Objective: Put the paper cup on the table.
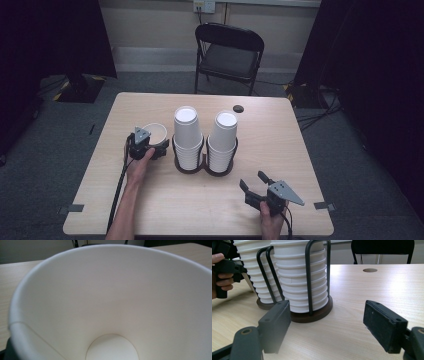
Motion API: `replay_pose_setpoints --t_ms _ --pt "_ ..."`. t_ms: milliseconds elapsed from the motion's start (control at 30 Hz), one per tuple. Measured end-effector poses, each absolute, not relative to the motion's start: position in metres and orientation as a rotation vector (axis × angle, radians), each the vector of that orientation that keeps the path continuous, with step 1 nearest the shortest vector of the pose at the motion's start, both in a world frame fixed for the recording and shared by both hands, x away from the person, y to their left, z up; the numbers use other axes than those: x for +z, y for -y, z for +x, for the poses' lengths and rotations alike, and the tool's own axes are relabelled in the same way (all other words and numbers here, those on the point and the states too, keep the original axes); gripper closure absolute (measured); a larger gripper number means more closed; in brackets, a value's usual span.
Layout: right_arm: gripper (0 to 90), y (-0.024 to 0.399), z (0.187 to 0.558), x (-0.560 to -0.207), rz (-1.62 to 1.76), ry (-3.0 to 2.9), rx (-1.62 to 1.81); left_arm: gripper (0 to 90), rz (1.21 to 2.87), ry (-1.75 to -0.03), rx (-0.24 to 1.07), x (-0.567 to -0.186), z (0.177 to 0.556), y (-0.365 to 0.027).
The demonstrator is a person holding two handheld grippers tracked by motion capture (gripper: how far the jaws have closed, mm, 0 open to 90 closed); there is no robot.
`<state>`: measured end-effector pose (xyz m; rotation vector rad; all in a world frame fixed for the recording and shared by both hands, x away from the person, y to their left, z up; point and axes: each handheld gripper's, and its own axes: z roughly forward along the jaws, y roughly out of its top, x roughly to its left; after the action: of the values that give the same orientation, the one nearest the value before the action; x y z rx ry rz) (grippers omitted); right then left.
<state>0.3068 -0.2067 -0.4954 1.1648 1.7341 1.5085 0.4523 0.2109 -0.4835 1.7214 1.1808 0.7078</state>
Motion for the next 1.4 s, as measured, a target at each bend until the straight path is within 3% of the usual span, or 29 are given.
replay_pose_setpoints --t_ms 433,1400 --pt "21.4 0.207 0.307 -0.496 1.169 -1.73 1.52 15.3 1.81 -1.226 0.7 -0.49 0.451 -0.21" --pt "22.4 0.208 0.306 -0.496 1.168 -1.719 1.53 15.6 1.773 -1.22 0.703 -0.496 0.409 -0.223"
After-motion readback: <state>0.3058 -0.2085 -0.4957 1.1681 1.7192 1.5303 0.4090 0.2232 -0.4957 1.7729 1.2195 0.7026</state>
